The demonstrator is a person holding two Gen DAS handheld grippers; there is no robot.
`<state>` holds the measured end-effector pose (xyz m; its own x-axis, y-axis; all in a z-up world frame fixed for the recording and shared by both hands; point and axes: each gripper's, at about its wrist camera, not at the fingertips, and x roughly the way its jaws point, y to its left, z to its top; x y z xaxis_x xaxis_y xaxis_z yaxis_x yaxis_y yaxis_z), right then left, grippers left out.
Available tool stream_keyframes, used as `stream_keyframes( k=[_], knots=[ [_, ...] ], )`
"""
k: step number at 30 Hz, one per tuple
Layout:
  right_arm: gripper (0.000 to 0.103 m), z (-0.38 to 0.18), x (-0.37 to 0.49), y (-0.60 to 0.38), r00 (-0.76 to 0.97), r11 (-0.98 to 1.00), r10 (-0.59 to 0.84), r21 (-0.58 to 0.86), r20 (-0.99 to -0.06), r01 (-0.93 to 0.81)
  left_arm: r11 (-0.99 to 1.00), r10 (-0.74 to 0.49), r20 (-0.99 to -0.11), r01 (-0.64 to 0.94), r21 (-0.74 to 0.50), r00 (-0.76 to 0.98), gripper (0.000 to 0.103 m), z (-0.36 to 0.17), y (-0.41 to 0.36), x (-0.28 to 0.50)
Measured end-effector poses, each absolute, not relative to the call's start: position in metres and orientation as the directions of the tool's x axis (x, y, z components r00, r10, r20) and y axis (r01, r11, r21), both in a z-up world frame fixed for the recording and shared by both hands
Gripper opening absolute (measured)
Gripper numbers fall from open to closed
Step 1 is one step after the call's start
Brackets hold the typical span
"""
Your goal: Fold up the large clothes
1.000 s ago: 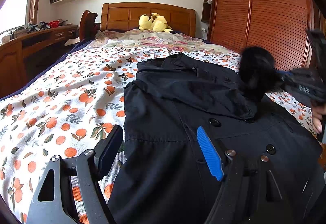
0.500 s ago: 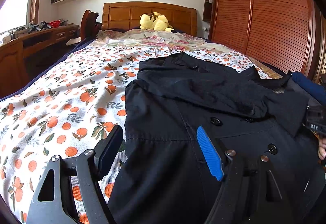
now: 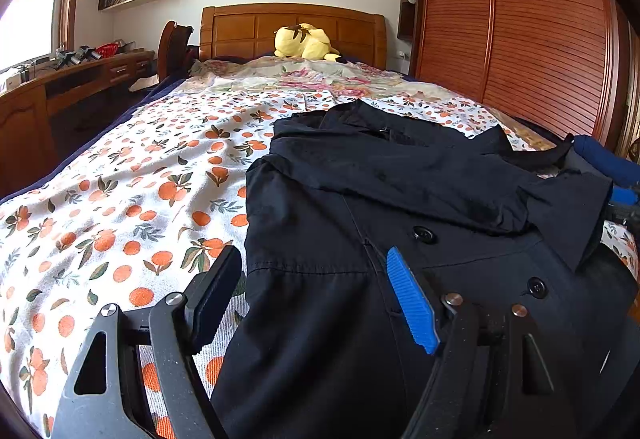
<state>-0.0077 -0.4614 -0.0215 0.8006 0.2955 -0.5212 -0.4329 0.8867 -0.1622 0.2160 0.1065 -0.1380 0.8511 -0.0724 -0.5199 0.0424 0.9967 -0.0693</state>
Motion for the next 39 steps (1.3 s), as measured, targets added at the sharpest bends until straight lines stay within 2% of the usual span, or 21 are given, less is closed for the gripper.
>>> stream_keyframes(
  k=[6, 9, 16, 23, 30, 32, 34, 35, 36, 37, 39],
  knots=[
    [0.059, -0.013, -0.026, -0.447, 0.801, 0.861, 0.344, -0.176, -0.490, -0.477, 0.999, -0.041, -0.497, 0.041, -0.010, 0.867, 0.076, -0.129, 0.094, 0.208],
    [0.063, -0.014, -0.025, -0.444, 0.795, 0.845, 0.364, -0.186, -0.485, -0.501, 0.998, -0.064, -0.485, 0.059, -0.026, 0.872, 0.076, -0.121, 0.090, 0.205],
    [0.065, -0.027, -0.012, -0.439, 0.763, 0.830, 0.352, -0.197, -0.543, -0.523, 0.993, -0.121, -0.460, 0.114, -0.043, 0.880, 0.076, -0.109, 0.069, 0.203],
    [0.065, -0.049, 0.020, -0.443, 0.732, 0.845, 0.259, -0.218, -0.630, -0.487, 0.987, -0.155, -0.466, 0.158, -0.034, 0.871, 0.076, -0.110, 0.052, 0.208],
    [0.065, -0.065, 0.047, -0.461, 0.655, 0.863, 0.258, -0.136, -0.710, -0.487, 0.985, -0.166, -0.478, 0.171, -0.034, 0.862, 0.076, -0.111, 0.045, 0.210],
    [0.059, -0.062, 0.051, -0.459, 0.639, 0.860, 0.281, -0.108, -0.716, -0.499, 0.984, -0.172, -0.480, 0.174, -0.042, 0.860, 0.076, -0.111, 0.044, 0.212],
    [0.042, -0.061, 0.053, -0.458, 0.620, 0.845, 0.313, -0.088, -0.719, -0.528, 0.983, -0.176, -0.479, 0.175, -0.047, 0.860, 0.076, -0.110, 0.043, 0.213],
    [0.026, -0.061, 0.056, -0.460, 0.621, 0.839, 0.314, -0.096, -0.718, -0.535, 0.983, -0.179, -0.478, 0.177, -0.049, 0.860, 0.076, -0.110, 0.042, 0.214],
    [0.018, -0.059, 0.056, -0.459, 0.625, 0.835, 0.309, -0.109, -0.717, -0.539, 0.982, -0.182, -0.478, 0.180, -0.050, 0.860, 0.076, -0.109, 0.041, 0.215],
    [0.012, -0.060, 0.059, -0.459, 0.623, 0.831, 0.314, -0.110, -0.716, -0.545, 0.982, -0.183, -0.478, 0.182, -0.049, 0.859, 0.076, -0.110, 0.039, 0.216],
    [0.009, -0.057, 0.062, -0.464, 0.630, 0.831, 0.317, -0.112, -0.709, -0.544, 0.981, -0.184, -0.480, 0.187, -0.041, 0.858, 0.076, -0.110, 0.034, 0.218]
  ],
)
